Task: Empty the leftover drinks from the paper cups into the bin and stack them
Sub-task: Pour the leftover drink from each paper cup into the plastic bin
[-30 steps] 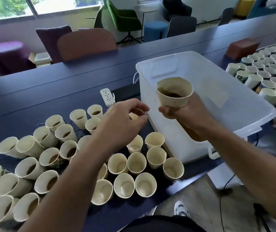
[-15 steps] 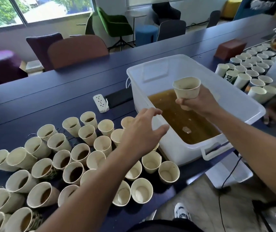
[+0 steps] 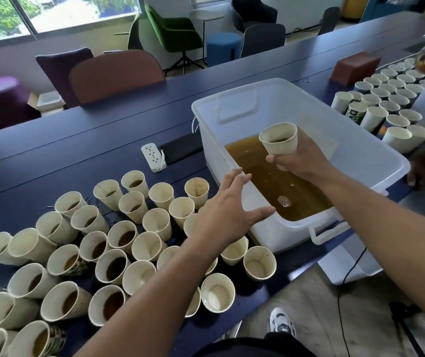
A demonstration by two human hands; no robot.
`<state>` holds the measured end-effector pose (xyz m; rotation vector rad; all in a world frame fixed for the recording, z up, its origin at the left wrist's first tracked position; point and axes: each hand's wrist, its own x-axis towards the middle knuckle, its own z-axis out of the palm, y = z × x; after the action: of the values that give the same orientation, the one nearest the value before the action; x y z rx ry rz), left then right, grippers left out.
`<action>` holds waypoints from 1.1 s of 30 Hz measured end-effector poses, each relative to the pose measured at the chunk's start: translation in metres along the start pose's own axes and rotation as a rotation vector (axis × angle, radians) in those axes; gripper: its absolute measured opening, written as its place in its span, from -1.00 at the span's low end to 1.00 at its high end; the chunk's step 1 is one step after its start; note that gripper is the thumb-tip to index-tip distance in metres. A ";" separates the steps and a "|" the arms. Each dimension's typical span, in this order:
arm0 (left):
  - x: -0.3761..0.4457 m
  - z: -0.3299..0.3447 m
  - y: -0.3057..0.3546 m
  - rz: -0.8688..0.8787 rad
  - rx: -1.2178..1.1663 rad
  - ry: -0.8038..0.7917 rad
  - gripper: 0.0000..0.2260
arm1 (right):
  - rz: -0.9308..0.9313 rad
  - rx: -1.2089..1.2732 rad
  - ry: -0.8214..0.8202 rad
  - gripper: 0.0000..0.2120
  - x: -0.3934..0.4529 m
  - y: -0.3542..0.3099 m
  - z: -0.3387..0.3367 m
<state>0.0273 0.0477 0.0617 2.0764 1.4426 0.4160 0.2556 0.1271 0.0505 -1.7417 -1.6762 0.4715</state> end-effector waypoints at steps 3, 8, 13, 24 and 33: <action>-0.001 0.001 0.000 -0.014 0.005 -0.004 -0.21 | 0.022 -0.063 -0.029 -0.30 -0.003 -0.004 0.003; -0.001 0.002 0.000 -0.027 0.009 -0.003 -0.22 | 0.003 -0.155 -0.056 -0.33 -0.005 -0.009 0.005; -0.002 0.001 0.001 -0.029 0.019 -0.010 -0.23 | 0.027 -0.254 -0.074 -0.36 -0.004 -0.007 0.007; -0.001 0.001 0.001 -0.038 0.024 -0.011 -0.23 | 0.100 -0.412 -0.039 -0.41 -0.007 -0.011 0.005; -0.001 0.002 0.001 -0.038 0.022 -0.010 -0.22 | 0.039 -0.436 -0.019 -0.47 -0.007 -0.010 0.005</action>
<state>0.0284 0.0462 0.0609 2.0620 1.4852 0.3748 0.2441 0.1214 0.0520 -2.0827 -1.8619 0.1425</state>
